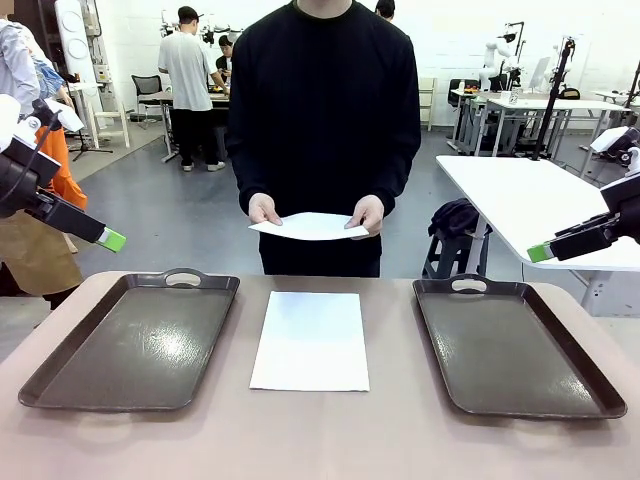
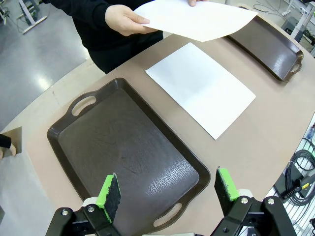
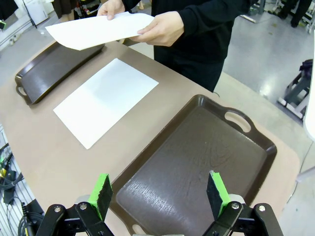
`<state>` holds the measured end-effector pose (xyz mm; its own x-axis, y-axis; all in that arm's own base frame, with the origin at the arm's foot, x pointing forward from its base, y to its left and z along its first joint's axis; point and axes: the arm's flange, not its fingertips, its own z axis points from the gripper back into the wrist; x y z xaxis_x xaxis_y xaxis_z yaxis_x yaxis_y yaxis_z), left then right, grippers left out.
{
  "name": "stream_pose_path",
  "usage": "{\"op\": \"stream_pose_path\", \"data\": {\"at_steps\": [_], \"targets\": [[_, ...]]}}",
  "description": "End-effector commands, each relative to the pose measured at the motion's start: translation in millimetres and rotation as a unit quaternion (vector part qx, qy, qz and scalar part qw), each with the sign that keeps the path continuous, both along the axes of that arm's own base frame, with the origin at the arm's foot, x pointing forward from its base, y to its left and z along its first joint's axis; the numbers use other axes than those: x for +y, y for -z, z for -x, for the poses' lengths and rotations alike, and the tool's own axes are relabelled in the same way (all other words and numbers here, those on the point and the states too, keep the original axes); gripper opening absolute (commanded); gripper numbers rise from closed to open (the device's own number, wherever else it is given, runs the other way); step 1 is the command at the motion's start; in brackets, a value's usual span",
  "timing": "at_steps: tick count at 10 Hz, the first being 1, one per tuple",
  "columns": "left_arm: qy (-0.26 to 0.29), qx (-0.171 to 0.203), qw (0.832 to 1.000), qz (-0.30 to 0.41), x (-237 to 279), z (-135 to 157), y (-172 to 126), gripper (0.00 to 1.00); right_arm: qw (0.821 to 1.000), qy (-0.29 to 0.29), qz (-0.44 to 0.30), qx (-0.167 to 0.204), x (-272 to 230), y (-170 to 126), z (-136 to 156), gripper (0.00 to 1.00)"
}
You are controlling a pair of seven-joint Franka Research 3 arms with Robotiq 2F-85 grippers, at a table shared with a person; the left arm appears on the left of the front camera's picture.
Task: Sort the A4 documents.
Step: Receive the A4 Paper.
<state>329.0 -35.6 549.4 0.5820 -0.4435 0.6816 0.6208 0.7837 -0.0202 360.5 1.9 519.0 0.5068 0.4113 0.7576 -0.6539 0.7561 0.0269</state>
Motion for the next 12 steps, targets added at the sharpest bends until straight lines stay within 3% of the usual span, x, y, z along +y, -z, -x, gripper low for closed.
{"op": "stream_pose_path", "data": {"at_steps": [1, 12], "targets": [[0.010, -0.002, 1.000, 0.003, 0.8, 0.2, 0.1, 1.00, 1.000, -0.004, -0.002, -0.001, -0.3, 0.5, 0.2, 1.00], [0.010, -0.002, 1.000, 0.003, 0.8, 0.2, 0.1, 1.00, 1.000, -0.004, -0.002, -0.001, -0.3, 0.5, 0.2, 1.00]]}}
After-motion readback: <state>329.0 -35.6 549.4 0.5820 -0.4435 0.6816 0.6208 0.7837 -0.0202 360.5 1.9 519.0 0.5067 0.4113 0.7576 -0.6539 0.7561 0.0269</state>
